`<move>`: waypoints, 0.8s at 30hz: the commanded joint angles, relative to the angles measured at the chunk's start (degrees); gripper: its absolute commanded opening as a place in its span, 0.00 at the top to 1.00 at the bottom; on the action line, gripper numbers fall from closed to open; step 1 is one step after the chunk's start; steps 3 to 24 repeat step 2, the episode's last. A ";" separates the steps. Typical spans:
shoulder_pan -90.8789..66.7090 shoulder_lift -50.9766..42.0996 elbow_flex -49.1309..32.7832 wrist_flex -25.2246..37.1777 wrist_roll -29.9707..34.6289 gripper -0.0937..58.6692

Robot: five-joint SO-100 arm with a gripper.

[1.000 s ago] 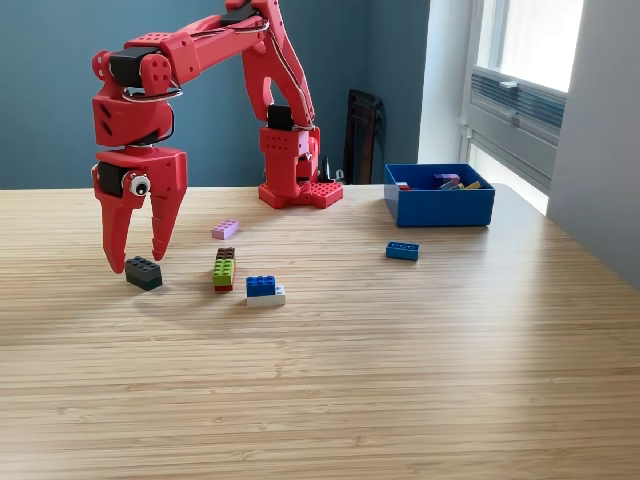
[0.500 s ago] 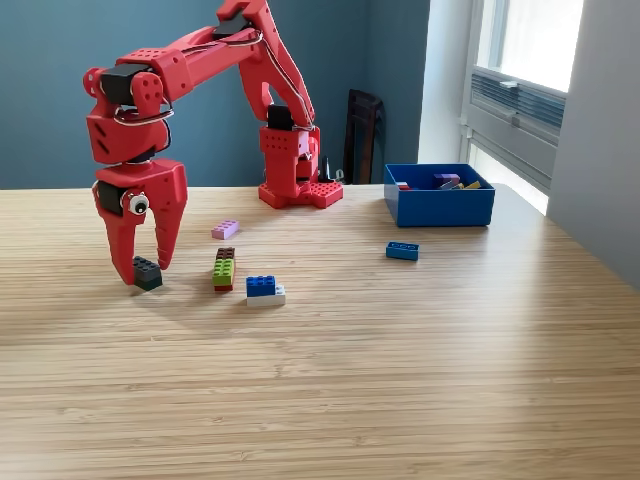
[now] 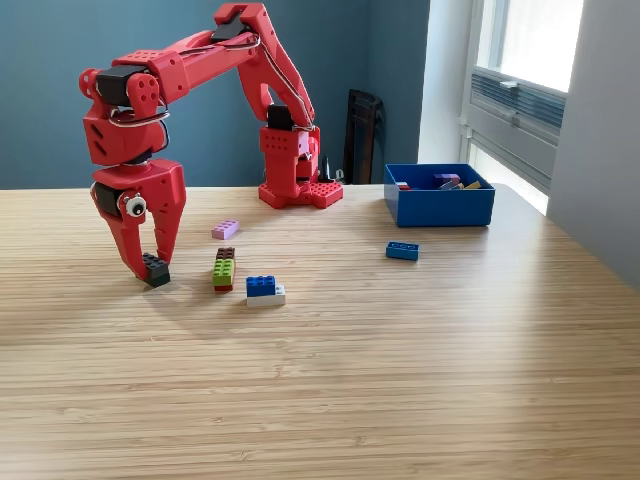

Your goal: Grasp a lego block and put it in the bin.

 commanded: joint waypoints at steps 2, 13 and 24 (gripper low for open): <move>-0.18 2.37 2.90 0.35 -1.32 1.00; -0.18 2.37 2.90 0.35 -1.32 1.00; -0.18 2.37 2.90 0.35 -1.32 1.00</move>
